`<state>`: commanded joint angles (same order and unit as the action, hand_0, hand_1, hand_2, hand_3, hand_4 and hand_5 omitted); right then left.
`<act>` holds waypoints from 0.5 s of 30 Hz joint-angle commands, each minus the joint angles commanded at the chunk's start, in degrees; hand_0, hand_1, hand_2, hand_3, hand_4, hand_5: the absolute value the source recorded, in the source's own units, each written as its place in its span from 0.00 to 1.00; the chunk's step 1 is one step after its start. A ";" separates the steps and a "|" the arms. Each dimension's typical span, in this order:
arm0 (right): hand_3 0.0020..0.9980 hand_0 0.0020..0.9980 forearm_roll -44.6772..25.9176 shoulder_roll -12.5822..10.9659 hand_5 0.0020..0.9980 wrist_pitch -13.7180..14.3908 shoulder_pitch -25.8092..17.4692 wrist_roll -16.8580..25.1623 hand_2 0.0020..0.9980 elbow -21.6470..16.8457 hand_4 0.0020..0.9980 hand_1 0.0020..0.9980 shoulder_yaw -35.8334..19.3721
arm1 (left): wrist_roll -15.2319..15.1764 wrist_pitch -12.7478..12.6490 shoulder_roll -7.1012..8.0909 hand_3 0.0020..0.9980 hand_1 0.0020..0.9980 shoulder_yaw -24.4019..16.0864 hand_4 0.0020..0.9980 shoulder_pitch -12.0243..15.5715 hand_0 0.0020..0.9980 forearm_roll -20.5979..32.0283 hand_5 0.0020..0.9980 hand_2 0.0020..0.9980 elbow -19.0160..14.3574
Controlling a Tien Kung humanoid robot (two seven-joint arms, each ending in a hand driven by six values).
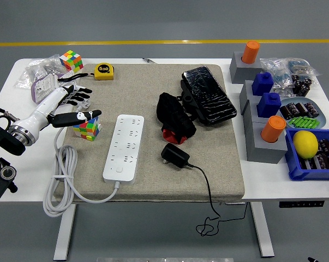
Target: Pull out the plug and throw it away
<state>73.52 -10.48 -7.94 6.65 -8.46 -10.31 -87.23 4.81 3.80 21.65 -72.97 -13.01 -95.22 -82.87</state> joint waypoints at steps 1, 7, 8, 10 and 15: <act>0.60 0.64 0.01 0.00 0.49 0.01 0.01 0.01 0.69 0.00 1.00 0.68 -0.04 | 0.00 0.01 -0.02 0.78 0.76 -0.03 0.94 0.00 0.69 -0.01 0.50 0.75 -0.02; 0.60 0.64 0.08 -0.01 0.49 0.01 0.08 0.00 0.69 0.00 1.00 0.68 -0.16 | 0.00 0.03 -0.12 0.77 0.76 -0.11 0.93 -0.09 0.69 0.01 0.49 0.75 -0.04; 0.60 0.64 0.08 0.01 0.49 0.01 0.09 0.00 0.69 0.00 1.00 0.68 -0.23 | 0.00 0.03 -0.11 0.77 0.76 -0.08 0.93 -0.16 0.68 0.00 0.49 0.74 -0.03; 0.60 0.64 0.12 0.03 0.49 0.01 0.13 -0.02 0.69 0.00 1.00 0.68 -0.34 | 0.02 0.04 -0.12 0.77 0.76 -0.12 0.93 -0.22 0.68 -0.02 0.49 0.74 -0.01; 0.60 0.64 0.21 0.03 0.49 0.01 0.11 -0.05 0.69 0.00 1.00 0.68 -0.58 | 0.06 0.06 -0.13 0.77 0.75 -0.21 0.93 -0.27 0.68 -0.05 0.48 0.74 0.01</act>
<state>73.73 -10.45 -7.93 6.76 -8.51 -10.31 -87.81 4.87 3.86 21.51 -73.19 -13.28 -95.27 -82.86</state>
